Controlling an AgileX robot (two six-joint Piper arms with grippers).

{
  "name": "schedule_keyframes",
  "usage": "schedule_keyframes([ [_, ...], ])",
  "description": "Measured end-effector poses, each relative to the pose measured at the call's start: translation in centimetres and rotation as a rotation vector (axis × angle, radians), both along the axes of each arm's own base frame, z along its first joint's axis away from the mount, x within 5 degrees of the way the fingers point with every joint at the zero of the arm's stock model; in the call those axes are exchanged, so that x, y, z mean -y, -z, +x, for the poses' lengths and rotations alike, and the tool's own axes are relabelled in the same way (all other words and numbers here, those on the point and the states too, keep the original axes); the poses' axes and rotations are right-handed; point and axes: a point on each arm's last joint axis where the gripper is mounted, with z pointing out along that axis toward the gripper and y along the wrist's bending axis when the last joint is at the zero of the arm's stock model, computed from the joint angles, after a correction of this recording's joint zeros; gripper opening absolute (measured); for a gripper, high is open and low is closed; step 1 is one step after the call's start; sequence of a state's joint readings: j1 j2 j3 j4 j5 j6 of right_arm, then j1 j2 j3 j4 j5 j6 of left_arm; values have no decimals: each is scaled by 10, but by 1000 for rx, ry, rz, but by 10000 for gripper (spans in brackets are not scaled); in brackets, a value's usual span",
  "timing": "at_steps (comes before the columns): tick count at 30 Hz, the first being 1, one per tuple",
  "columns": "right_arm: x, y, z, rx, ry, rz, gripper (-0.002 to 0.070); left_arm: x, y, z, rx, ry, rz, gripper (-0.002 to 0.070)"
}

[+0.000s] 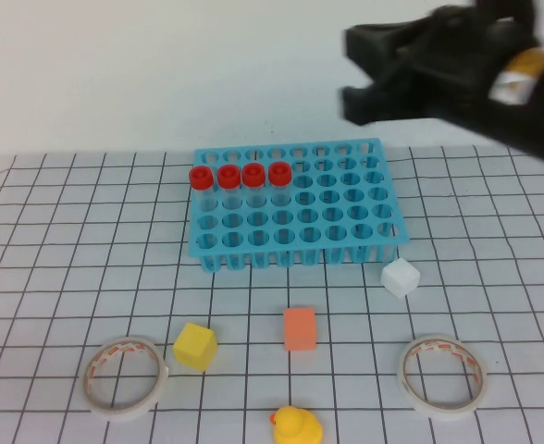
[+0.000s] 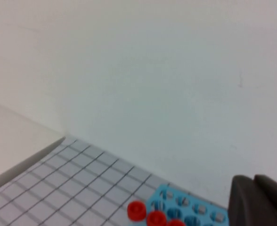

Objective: Place the test tubes

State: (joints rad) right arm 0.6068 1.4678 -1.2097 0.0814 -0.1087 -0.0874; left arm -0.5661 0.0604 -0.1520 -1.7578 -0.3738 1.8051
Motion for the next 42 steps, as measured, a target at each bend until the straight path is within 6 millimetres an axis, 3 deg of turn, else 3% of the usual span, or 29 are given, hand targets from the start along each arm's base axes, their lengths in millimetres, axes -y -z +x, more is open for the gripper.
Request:
schedule_keyframes([
  [2,22,-21,-33,-20,-12,-19,0,0,0,0,0,0,0,-2],
  [6,48,-32,-74,-86,-30,-68,-1,0,0,0,0,0,0,-2],
  [13,98,-27,-147,-263,-55,-225,-1,0,0,0,0,0,0,-1],
  [19,125,-15,-179,-149,-21,-234,-1,0,0,0,0,0,0,-1],
  [27,139,50,-197,47,-7,-157,-1,0,0,0,0,0,0,-1],
  [35,160,145,-205,-16,151,-58,-1,0,0,0,0,0,0,-1],
  [42,193,161,-225,-32,503,-6,-1,0,0,0,0,0,0,-1],
])
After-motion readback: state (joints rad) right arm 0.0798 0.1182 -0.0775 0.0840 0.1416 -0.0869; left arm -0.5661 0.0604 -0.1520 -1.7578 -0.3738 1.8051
